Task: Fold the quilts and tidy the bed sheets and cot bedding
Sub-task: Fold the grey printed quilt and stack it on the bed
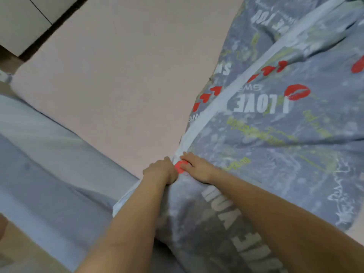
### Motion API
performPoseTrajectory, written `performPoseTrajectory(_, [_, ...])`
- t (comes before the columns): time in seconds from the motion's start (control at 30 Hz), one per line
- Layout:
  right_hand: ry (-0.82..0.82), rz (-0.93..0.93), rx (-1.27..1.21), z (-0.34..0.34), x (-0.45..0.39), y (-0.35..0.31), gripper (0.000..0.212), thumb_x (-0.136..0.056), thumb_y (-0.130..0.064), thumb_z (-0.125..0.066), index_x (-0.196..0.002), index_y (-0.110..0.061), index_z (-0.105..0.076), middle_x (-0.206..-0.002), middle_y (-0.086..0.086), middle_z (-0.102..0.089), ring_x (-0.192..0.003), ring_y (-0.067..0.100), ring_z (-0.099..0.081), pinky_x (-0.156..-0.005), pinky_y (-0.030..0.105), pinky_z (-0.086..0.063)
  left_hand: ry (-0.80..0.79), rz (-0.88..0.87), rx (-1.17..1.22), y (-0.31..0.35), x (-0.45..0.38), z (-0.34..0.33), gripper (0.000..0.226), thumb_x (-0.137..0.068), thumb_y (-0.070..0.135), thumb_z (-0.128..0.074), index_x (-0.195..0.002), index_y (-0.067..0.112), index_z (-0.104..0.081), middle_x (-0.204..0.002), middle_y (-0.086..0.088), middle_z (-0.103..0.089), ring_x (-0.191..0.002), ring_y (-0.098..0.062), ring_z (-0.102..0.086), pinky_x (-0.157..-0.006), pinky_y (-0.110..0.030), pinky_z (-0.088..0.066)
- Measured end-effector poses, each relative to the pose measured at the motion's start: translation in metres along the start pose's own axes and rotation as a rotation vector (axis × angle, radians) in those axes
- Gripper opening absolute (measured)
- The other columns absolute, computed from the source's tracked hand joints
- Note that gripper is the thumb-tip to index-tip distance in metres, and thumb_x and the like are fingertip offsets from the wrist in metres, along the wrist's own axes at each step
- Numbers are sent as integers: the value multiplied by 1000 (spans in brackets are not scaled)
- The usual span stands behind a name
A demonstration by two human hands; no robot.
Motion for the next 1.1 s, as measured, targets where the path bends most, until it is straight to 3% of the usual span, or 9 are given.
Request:
performPoseTrajectory(0.17, [785,-175,227,58,78,32,42,-97,-26,-46,-133,-6,-52,-143,16,-46,-137,32,-38,-116,44,-21,273,-180,37,35,19,14,71,-95,56,-35,-151,18,-14,-157,-9,-20,-143,-34,-20,-113,-50,-22])
performPoseTrajectory(0.27, [157,-335,221,-6,112,65,60,-102,-43,-30,-152,-12,-19,-160,11,-11,-148,25,-10,-119,38,-7,-73,-173,-284,38,37,-31,75,-95,60,-31,-154,23,-5,-161,-1,-6,-145,-34,-17,-115,-52,-19])
performPoseTrajectory(0.33, [-82,-316,74,-13,126,63,54,-103,-41,-31,-144,-7,-36,-152,14,-32,-139,26,-31,-112,34,-25,-103,-143,-365,43,41,-27,69,-95,51,-39,-152,15,-21,-156,-9,-25,-138,-32,-34,-112,-49,-30])
performPoseTrajectory(0.5, [430,-300,123,94,208,62,21,-97,-25,-44,-96,-9,-58,-107,18,-64,-98,33,-59,-79,36,-42,194,-458,-488,128,99,34,51,-91,44,-57,-132,16,-49,-137,-8,-52,-125,-28,-51,-100,-36,-43])
performPoseTrajectory(0.67, [-50,-483,212,59,318,116,29,-86,-45,-63,-78,-20,-51,-80,2,-58,-84,26,-58,-72,31,-44,20,-895,-650,219,187,-52,54,-87,51,-60,-132,23,-50,-131,-5,-55,-122,-27,-51,-93,-35,-43])
performPoseTrajectory(0.77, [-157,-558,9,7,350,139,73,-70,-58,-75,-122,-14,-50,-122,5,-57,-106,21,-54,-94,32,-45,32,-1082,-786,247,225,-126,87,-70,64,-70,-140,24,-39,-134,-8,-47,-126,-30,-42,-103,-42,-35])
performPoseTrajectory(0.87, [-117,-618,-25,-36,368,165,131,-59,-57,-83,-153,-18,1,-157,14,-18,-141,29,-29,-113,37,-31,139,-1001,-1089,251,219,-181,118,-69,61,-72,-154,18,-1,-156,-16,-14,-144,-37,-12,-113,-60,-10])
performPoseTrajectory(0.93, [-19,-616,-39,-51,367,174,124,-70,-39,-81,-152,-13,9,-156,22,-14,-142,34,-27,-111,34,-31,209,-931,-1123,252,207,-193,99,-85,49,-62,-153,15,1,-159,-19,-4,-145,-41,-4,-112,-65,-6])
performPoseTrajectory(1.1, [445,-393,-48,-12,370,180,72,-79,6,-48,-145,-18,-29,-137,16,-44,-125,33,-46,-96,36,-40,220,-931,-653,287,193,-163,51,-86,49,-51,-124,15,-50,-129,-13,-56,-119,-32,-52,-95,-40,-42])
Point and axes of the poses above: each hand's wrist, its own x-axis away from the middle knuckle, its own z-axis out of the back of the hand, y = z × x, the point moved 6 cm from there along -x, towards the middle knuckle
